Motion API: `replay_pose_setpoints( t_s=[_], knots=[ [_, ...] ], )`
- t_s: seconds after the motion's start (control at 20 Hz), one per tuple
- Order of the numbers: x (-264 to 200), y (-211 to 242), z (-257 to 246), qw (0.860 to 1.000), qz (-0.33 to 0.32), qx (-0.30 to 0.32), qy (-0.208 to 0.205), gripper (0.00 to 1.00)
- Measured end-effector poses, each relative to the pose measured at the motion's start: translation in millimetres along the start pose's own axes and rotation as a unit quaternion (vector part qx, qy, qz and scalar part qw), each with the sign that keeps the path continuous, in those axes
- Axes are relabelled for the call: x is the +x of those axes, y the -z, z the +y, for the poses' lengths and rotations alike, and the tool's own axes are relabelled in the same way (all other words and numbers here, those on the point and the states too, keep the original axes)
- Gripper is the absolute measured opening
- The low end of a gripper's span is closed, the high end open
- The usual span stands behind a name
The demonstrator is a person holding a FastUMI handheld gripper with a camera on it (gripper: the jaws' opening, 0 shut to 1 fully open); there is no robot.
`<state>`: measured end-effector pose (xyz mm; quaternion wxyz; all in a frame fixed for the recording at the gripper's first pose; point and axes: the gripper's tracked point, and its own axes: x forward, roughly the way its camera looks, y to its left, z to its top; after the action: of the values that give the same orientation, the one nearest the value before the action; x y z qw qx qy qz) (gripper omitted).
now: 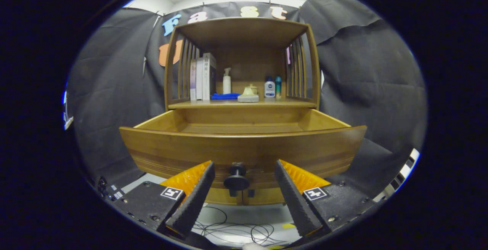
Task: Pull open the drawer, take out the items inside it, and place them on the countertop above the cabinet.
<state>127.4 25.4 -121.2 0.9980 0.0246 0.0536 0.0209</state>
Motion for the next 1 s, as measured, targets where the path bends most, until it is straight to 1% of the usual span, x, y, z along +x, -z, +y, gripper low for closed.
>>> replay_pose_setpoints(
  t_s=[0.25, 0.3, 0.5, 0.75, 0.9, 1.0],
  knots=[
    [27.0, 10.7, 1.2, 1.0, 0.016, -0.008, 0.013, 1.0],
    [29.6, 9.0, 1.7, 1.0, 0.002, -0.002, 0.013, 1.0],
    [27.6, 7.6, 3.1, 1.0, -0.004, -0.014, 0.016, 1.0],
    [37.7, 8.6, 9.0, 1.0, -0.007, -0.023, 0.013, 1.0],
    [38.2, 10.5, 11.2, 1.0, -0.001, -0.005, 0.002, 1.0],
    [39.4, 9.1, 10.1, 1.0, -0.004, -0.01, 0.004, 1.0]
  ],
)
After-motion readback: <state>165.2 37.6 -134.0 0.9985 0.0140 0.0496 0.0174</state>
